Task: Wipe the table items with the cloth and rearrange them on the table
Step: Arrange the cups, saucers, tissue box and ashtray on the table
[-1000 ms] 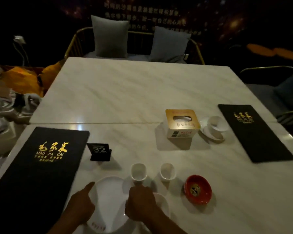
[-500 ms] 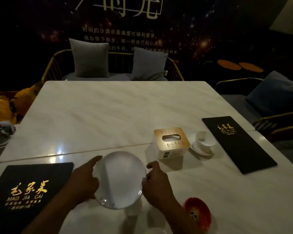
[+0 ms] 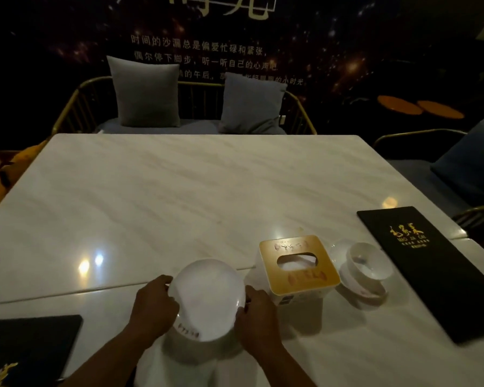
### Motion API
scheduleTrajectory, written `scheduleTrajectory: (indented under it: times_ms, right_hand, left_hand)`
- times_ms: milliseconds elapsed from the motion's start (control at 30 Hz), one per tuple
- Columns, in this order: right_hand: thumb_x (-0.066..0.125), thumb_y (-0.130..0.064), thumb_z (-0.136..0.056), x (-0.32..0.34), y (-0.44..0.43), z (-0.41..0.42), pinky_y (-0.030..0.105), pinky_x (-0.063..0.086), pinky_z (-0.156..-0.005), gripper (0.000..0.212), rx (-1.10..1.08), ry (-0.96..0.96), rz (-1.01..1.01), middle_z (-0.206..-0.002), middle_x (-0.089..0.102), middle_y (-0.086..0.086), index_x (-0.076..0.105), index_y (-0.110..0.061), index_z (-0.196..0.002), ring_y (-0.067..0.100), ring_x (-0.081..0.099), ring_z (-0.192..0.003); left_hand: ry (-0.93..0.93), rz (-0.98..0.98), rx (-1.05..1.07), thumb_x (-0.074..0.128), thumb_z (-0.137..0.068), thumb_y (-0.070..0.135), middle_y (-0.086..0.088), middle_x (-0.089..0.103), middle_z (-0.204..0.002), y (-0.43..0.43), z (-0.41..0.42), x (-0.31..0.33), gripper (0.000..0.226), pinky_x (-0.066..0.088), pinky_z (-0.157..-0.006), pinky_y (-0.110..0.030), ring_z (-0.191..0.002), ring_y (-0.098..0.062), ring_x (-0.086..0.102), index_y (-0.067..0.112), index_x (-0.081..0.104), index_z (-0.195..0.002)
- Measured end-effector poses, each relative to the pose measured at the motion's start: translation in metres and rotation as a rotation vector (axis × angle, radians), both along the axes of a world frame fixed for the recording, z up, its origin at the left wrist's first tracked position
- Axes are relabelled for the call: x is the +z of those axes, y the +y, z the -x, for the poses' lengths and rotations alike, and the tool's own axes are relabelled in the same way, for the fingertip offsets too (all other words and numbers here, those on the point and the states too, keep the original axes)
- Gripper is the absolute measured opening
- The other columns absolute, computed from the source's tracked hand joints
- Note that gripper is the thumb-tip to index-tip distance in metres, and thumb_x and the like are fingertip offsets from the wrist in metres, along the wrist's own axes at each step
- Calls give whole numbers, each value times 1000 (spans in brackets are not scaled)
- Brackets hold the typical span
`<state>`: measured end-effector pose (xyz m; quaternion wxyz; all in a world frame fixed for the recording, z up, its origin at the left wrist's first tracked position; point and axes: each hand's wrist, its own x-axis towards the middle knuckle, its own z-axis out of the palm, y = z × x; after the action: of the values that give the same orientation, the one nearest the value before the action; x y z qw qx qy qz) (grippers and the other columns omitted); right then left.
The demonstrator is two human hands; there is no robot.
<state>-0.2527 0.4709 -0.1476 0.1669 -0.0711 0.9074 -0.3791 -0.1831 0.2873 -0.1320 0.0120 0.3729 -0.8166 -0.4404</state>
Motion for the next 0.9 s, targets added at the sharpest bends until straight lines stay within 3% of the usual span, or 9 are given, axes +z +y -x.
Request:
scheduleTrajectory:
  times_ms: [100, 200, 300, 433, 567, 633, 767, 900]
  right_hand:
    - [56, -21, -84, -11, -8, 8, 25, 54, -80, 25, 27, -2, -5, -94, 64, -3, 69, -20, -104, 17, 63, -92]
    - [60, -20, -89, -6, -10, 14, 27, 53, -88, 19, 33, 16, 13, -94, 60, -9, 66, -18, -107, 14, 60, -96]
    - [60, -12, -93, -13, -7, 17, 19, 43, -83, 19, 31, 15, 3, -85, 50, -17, 65, -18, -110, 10, 53, -91]
    - [56, -8, -90, -23, -9, 15, 16, 43, -83, 31, 14, 35, -50, -106, 65, -1, 66, -20, -117, 17, 61, -103]
    - [59, -12, -91, -25, -7, 20, 3, 37, -63, 18, 48, 74, -5, -91, 58, -6, 68, -16, -105, 10, 54, -86]
    - [59, -12, -90, -26, -7, 21, 4, 40, -66, 17, 48, 87, -4, -92, 59, -5, 68, -15, -104, 10, 54, -86]
    - [61, -14, -89, -35, -13, 22, 23, 53, -82, 12, 8, 52, -4, -99, 67, 0, 67, -17, -99, 16, 63, -93]
    - [60, -11, -91, -31, -15, 25, 21, 48, -84, 18, 32, 95, -23, -104, 67, -1, 68, -17, -105, 14, 61, -96]
  left_hand:
    - [-28, -9, 36, 58, -81, -3, -4, 66, -96, -5, 8, -16, 40, 49, -77, -30, -90, -24, 61, 15, 65, -116]
    - [-33, -2, 37, 59, -82, -2, -1, 62, -93, -6, 13, -25, 40, 48, -77, -29, -88, -22, 59, 13, 65, -118]
    - [-21, 27, 30, 60, -82, -3, 0, 60, -91, -6, 15, -29, 38, 44, -75, -27, -85, -19, 57, 11, 65, -117]
    - [-28, 58, 41, 60, -79, -4, -2, 64, -90, -5, 14, -30, 39, 43, -74, -26, -83, -20, 57, 10, 67, -114]
    - [-69, 103, 18, 63, -76, 0, -9, 71, -100, -6, 16, -29, 38, 43, -74, -24, -86, -22, 60, 9, 66, -113]
    - [-108, 128, -7, 66, -74, 4, -11, 71, -103, -8, 18, -29, 38, 45, -74, -25, -93, -27, 64, 7, 66, -111]
    - [-205, 136, -4, 71, -68, 12, -12, 68, -105, -10, 19, -27, 38, 52, -77, -30, -98, -29, 63, 6, 65, -106]
    - [-254, 146, -12, 72, -68, 13, -11, 65, -106, -13, 18, -27, 35, 46, -74, -27, -97, -27, 60, 7, 63, -102]
